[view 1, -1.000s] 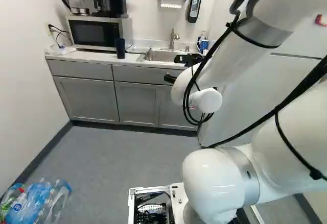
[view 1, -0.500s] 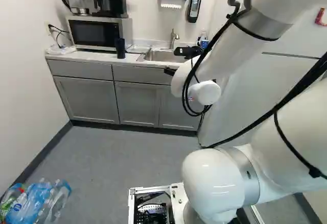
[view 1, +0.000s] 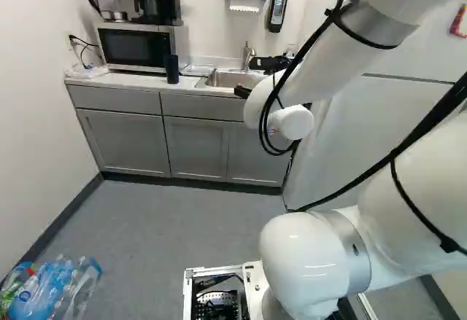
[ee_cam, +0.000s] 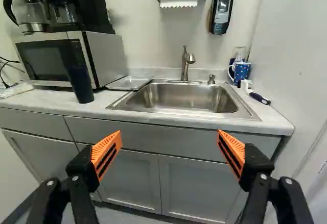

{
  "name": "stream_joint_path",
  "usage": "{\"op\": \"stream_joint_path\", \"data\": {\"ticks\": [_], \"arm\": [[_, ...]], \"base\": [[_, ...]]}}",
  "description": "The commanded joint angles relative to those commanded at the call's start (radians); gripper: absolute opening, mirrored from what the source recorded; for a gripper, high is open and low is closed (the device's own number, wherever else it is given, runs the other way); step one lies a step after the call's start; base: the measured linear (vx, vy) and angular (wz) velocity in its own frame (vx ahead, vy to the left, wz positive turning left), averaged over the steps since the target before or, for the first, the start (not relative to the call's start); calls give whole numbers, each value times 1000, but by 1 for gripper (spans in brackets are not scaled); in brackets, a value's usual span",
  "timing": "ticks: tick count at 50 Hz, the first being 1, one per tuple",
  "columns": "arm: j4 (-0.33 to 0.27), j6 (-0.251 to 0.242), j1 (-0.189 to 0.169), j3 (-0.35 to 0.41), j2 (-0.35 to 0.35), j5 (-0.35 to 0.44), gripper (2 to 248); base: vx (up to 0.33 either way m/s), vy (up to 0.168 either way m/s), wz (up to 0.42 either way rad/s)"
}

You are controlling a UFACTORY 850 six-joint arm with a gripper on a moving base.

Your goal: Rinse the cup and place it in the tray

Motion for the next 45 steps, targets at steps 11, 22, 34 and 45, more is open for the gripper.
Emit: {"op": "stream_joint_path", "data": {"ticks": [11, 22, 34, 45], "arm": [[0, 0, 0, -27, -2, -24, 247], [0, 0, 0, -50, 0, -50, 247], [0, 0, 0, -73, 5, -79, 247], [0, 0, 0, -93, 9, -104, 247]], "base": [[0, 0, 0], [0, 0, 0], [0, 0, 0], [0, 0, 0]]}}
